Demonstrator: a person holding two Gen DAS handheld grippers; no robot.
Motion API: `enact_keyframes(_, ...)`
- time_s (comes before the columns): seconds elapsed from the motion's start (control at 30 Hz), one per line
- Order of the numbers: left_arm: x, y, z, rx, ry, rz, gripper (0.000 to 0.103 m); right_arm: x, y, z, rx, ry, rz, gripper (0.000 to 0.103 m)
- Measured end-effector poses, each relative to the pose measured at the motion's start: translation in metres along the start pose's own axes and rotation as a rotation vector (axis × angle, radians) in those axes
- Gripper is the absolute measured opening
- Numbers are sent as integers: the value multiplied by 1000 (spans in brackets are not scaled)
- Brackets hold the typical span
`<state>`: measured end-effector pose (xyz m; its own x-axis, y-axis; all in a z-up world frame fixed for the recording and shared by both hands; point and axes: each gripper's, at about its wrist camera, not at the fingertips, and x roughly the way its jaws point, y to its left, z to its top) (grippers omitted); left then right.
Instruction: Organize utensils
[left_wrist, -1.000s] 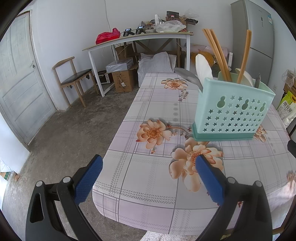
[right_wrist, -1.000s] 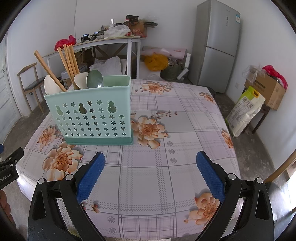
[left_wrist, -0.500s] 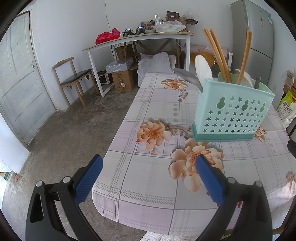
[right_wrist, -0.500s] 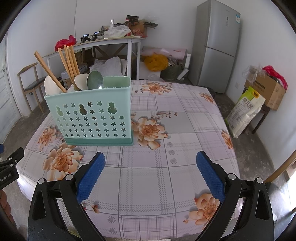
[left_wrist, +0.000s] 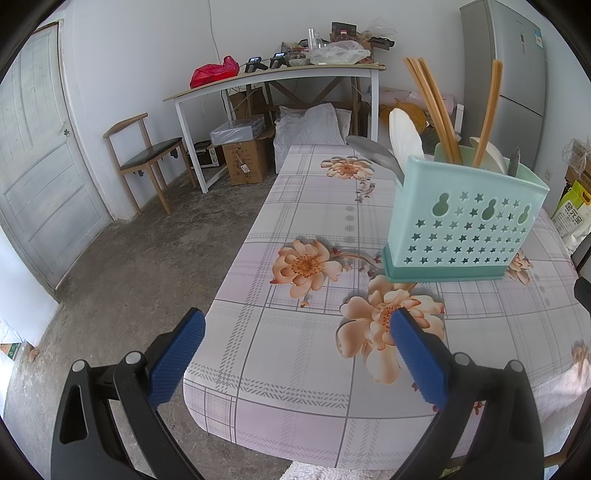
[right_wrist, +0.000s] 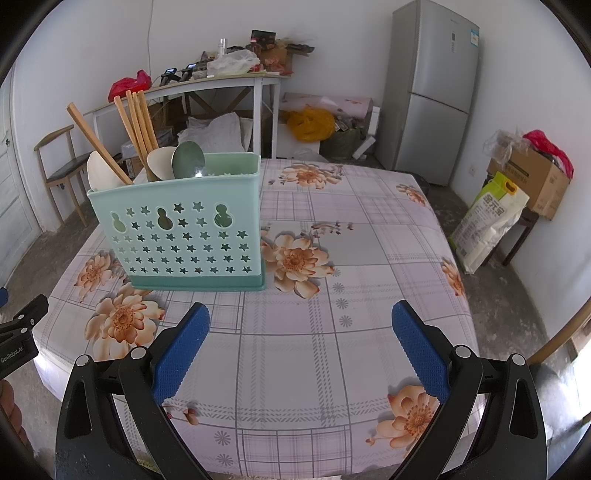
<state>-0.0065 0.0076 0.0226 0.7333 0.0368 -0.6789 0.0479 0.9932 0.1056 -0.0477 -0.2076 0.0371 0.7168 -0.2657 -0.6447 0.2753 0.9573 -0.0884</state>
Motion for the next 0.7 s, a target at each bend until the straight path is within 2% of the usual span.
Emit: enact_keyframes(0.7, 1, -3, 0, 2, 3, -4, 97, -1, -1, 0, 2, 2, -2, 95)
